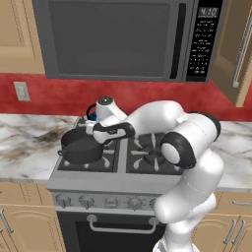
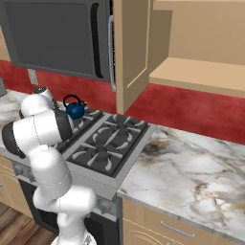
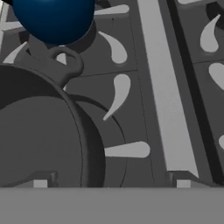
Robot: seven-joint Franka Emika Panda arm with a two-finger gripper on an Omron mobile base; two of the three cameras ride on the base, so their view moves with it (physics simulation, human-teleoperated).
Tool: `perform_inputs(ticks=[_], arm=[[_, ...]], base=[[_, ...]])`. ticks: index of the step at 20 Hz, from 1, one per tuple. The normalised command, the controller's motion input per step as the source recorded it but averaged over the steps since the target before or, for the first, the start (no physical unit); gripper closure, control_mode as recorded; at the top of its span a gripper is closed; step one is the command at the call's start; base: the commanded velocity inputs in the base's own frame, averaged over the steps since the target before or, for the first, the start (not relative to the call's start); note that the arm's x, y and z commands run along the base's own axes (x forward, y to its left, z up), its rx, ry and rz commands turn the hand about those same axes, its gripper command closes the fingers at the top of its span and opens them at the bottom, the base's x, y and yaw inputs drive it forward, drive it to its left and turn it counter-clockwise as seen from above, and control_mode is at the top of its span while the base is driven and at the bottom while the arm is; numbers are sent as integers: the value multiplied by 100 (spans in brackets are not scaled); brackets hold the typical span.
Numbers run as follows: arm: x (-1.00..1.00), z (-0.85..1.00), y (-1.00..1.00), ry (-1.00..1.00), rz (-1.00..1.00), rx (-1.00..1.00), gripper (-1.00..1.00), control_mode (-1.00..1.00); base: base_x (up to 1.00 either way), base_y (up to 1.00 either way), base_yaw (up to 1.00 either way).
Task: Pick the kettle from the cabinet and place it on a stove burner. Then pick the pot from the counter and place it on another stove burner. Finally, turn both burners on.
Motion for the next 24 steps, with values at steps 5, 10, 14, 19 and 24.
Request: perform_inputs(ticks=[5,10,14,19,24], arm=[[-20,43,-2,-5,2,0,-100,-100],[-27,49,-1,-6,5,0,-100,-100],[-40,36,0,-6,7,0,-100,-100],[-56,16,0,-6,6,0,-100,-100],[-64,12,0,-8,4,0,-100,-100]], base=[[0,0,0],[0,0,0],[0,0,0],[0,0,0],[0,0,0]])
